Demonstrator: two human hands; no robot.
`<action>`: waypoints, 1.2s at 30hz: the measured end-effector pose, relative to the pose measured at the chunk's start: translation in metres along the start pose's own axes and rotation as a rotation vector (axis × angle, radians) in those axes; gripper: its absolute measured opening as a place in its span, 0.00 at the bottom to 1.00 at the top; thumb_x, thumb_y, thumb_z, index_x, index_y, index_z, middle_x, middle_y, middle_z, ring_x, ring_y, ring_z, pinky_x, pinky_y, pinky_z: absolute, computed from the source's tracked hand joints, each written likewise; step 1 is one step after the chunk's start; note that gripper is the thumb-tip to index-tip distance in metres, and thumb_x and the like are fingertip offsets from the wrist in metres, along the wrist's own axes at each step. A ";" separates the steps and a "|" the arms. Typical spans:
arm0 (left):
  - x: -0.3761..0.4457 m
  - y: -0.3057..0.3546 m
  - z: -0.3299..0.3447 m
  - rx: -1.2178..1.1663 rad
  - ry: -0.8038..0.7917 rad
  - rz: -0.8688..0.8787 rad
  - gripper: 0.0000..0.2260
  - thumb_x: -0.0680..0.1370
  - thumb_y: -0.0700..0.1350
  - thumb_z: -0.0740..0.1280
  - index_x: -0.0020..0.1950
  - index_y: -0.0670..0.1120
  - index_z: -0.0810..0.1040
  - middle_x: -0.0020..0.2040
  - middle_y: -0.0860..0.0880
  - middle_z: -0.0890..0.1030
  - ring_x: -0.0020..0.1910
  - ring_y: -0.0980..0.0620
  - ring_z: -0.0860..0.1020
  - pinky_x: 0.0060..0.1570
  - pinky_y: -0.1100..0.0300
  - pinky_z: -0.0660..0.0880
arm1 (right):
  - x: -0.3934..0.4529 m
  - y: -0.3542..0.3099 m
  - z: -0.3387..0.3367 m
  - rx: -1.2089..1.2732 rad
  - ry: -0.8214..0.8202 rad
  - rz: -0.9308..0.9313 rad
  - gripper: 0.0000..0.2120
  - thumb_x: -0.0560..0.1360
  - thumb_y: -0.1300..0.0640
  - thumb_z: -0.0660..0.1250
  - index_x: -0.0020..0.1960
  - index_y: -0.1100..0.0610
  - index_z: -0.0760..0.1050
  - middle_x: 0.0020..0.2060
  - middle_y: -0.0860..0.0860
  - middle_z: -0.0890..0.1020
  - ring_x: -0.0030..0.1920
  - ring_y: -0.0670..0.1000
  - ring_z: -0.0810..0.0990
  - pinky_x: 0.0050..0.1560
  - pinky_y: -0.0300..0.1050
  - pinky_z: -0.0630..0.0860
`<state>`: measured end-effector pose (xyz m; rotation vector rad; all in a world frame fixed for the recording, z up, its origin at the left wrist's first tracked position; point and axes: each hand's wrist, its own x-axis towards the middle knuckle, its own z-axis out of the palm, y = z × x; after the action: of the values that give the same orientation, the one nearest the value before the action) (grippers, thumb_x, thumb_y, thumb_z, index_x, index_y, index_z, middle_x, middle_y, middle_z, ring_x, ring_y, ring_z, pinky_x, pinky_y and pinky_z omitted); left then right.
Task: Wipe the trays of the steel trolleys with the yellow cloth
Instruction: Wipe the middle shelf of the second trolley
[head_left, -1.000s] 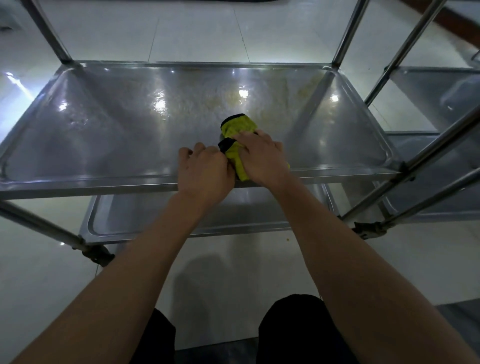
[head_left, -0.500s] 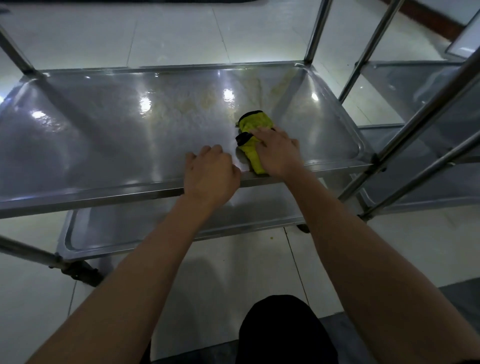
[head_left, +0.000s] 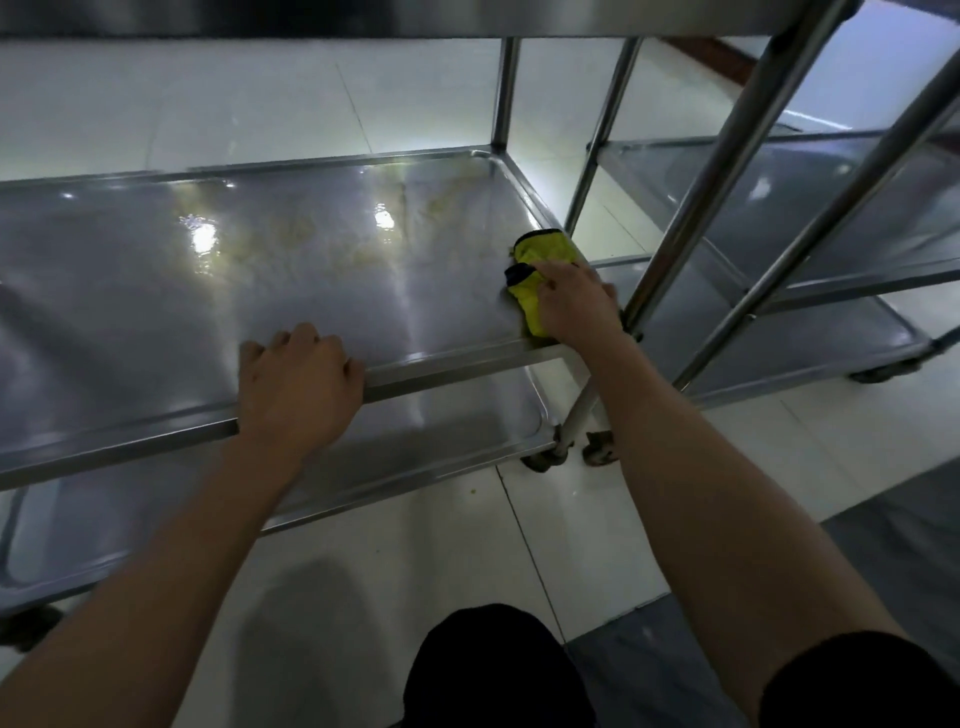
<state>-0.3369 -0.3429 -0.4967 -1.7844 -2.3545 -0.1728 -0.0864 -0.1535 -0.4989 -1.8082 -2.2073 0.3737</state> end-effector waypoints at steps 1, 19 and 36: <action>0.000 0.000 0.001 -0.008 -0.004 -0.006 0.15 0.79 0.50 0.62 0.44 0.41 0.81 0.41 0.44 0.73 0.42 0.40 0.75 0.50 0.46 0.70 | 0.001 0.001 -0.001 0.008 0.006 0.003 0.23 0.80 0.55 0.52 0.74 0.44 0.69 0.73 0.57 0.70 0.74 0.58 0.64 0.72 0.58 0.57; -0.009 -0.067 -0.003 -0.140 0.010 0.131 0.11 0.81 0.54 0.59 0.48 0.55 0.81 0.51 0.57 0.78 0.58 0.47 0.72 0.50 0.49 0.61 | -0.024 -0.147 0.062 -0.023 -0.115 -0.260 0.25 0.80 0.56 0.52 0.76 0.48 0.64 0.76 0.50 0.65 0.78 0.57 0.55 0.73 0.65 0.55; -0.025 -0.114 0.014 -0.128 0.061 0.034 0.15 0.80 0.52 0.58 0.47 0.50 0.83 0.53 0.53 0.82 0.59 0.46 0.71 0.48 0.51 0.57 | -0.057 -0.258 0.110 0.004 -0.197 -0.540 0.23 0.83 0.53 0.51 0.77 0.44 0.63 0.78 0.47 0.63 0.79 0.54 0.54 0.73 0.61 0.52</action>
<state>-0.4406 -0.3948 -0.5142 -1.8459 -2.3168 -0.3753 -0.3511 -0.2622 -0.5109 -1.1383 -2.7022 0.4483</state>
